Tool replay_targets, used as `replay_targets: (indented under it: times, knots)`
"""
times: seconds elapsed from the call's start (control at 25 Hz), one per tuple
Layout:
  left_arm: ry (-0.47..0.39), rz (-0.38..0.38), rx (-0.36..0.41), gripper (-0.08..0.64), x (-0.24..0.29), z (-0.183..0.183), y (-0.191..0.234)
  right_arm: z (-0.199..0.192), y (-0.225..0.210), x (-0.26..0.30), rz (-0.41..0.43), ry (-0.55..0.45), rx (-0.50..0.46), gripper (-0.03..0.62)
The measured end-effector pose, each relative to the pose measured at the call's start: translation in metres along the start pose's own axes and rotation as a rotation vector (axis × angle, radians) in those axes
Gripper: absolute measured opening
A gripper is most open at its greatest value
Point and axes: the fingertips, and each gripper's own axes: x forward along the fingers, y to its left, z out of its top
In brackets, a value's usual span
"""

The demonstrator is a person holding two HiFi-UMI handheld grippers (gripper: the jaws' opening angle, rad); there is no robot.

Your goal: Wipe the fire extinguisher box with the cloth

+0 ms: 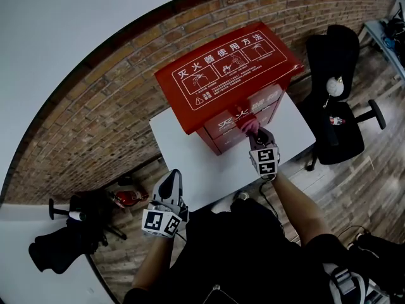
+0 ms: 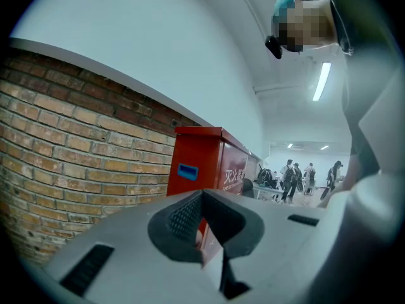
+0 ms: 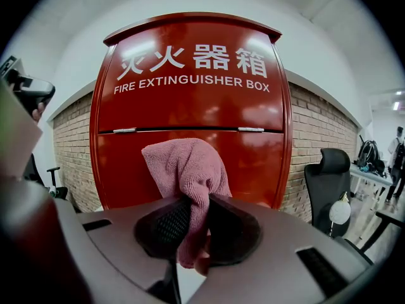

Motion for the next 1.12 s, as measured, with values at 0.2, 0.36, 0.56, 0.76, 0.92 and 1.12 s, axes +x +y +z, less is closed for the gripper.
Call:
replay_targets:
  times: [0.2,0.36,0.56,0.76,0.92,1.12]
  knots:
    - [0.002,0.003,0.0,0.049,0.0,-0.002,0.001,-0.002,-0.012,0.001,-0.025,0.001,0.008,0.071]
    - [0.0,0.005,0.0,0.048,0.0,-0.001,0.001,-0.001,-0.02,0.001,-0.041,0.0,0.008,0.071]
    - [0.001,0.006,0.0,0.049,0.0,-0.002,0.001,-0.002,-0.03,0.002,-0.06,0.0,0.015,0.071]
    - [0.0,0.008,0.002,0.049,0.0,-0.002,0.001,-0.002,-0.041,0.002,-0.082,0.0,0.027,0.071]
    - [0.001,0.01,0.002,0.049,0.001,-0.002,0.001,-0.001,-0.051,0.003,-0.1,-0.003,0.038,0.071]
    - [0.004,0.012,0.006,0.048,0.001,-0.002,0.001,-0.002,-0.065,0.003,-0.128,0.0,0.045,0.071]
